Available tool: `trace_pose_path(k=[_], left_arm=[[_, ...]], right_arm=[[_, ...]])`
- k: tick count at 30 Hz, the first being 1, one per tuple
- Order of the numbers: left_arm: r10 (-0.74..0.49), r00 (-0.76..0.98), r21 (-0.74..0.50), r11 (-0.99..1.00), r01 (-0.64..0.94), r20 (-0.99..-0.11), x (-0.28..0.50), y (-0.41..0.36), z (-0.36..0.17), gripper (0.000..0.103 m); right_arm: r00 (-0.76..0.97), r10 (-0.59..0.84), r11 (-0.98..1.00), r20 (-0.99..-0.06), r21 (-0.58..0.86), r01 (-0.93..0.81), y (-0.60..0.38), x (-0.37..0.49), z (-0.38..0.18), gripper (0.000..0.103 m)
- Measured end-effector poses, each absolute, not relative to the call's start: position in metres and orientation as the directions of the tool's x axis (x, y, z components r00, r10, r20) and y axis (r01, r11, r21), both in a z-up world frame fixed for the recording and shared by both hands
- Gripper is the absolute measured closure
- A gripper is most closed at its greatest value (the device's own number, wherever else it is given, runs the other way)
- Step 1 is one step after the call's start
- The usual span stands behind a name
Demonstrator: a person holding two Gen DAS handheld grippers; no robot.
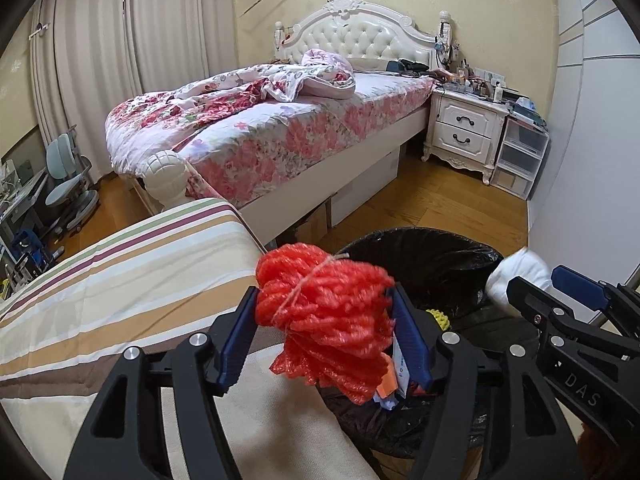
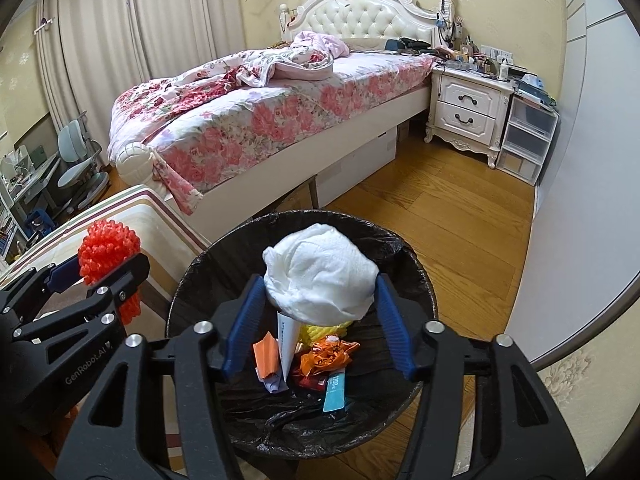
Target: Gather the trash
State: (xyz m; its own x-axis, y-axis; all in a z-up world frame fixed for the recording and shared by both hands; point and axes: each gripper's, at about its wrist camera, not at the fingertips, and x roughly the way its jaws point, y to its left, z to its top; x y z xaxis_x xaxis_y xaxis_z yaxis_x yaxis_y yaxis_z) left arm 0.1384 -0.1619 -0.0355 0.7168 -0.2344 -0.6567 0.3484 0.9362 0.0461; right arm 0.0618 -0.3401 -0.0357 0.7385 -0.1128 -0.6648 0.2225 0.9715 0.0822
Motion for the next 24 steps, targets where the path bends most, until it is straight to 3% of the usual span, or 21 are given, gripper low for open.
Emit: trace_pose_path(k=[13,24], left_arm=[[-0.231,0.746,0.034,0.946,0.322,-0.625,0.129,-0.15,-0.03,0.026],[-0.141,0.804,0.055,0.976,0.211,-0.578,0.106,-0.126,-0.02,0.018]], right_arm=[[0.741,-0.191,0.954,-0.644,0.057,0.296,-0.342,0.049,-0.029,0.026],[0.748,-0.262,0.93,-0.61,0.046,0.364,-0.334,0.015,-0.017,0.008]])
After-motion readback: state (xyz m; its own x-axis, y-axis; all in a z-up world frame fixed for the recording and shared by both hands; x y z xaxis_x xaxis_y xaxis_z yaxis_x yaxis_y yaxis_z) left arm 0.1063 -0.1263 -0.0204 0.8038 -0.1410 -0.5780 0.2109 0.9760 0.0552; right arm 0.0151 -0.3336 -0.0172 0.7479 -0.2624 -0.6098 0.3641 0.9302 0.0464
